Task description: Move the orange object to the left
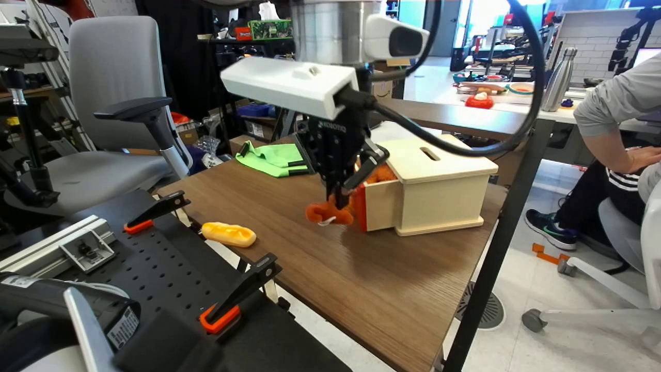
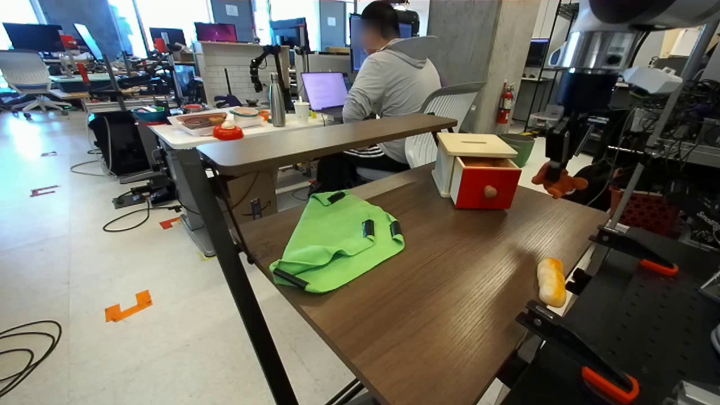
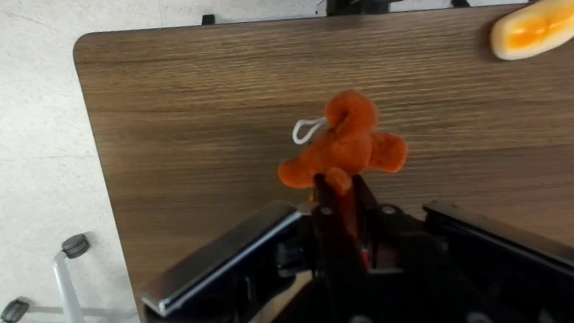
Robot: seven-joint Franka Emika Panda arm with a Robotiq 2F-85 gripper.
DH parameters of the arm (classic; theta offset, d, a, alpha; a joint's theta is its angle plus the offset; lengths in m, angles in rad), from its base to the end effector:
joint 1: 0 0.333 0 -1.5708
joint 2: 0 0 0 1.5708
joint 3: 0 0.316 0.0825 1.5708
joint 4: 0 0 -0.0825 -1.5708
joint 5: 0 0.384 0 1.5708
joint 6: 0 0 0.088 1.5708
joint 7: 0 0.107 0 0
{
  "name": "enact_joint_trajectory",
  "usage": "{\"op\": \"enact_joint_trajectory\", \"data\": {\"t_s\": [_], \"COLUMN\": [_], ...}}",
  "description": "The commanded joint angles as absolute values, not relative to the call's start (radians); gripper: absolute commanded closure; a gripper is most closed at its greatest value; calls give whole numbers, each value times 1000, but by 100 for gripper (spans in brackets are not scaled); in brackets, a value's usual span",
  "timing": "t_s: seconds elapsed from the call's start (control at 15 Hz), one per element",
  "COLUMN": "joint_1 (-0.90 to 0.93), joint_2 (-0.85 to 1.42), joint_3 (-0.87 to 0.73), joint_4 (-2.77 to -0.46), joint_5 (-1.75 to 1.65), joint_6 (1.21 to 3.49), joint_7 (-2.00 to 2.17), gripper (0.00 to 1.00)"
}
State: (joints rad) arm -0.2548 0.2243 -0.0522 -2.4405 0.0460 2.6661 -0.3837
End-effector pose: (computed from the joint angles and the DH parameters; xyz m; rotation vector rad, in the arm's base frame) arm 0.4649 -0.1496 0.2127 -3.1327 -0.0582 -0.0077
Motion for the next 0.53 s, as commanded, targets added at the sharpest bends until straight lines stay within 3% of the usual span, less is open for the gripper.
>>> {"op": "enact_joint_trajectory", "data": {"t_s": [0.0,0.47], "joint_1": [-229,-76], "joint_2": [41,75], "joint_3": [-5,28], "joint_4": [-2532,-2416], "joint_5": [144,415], "joint_6": [2597,2652], "joint_7": [-464,-528], "gripper": [97,97]}}
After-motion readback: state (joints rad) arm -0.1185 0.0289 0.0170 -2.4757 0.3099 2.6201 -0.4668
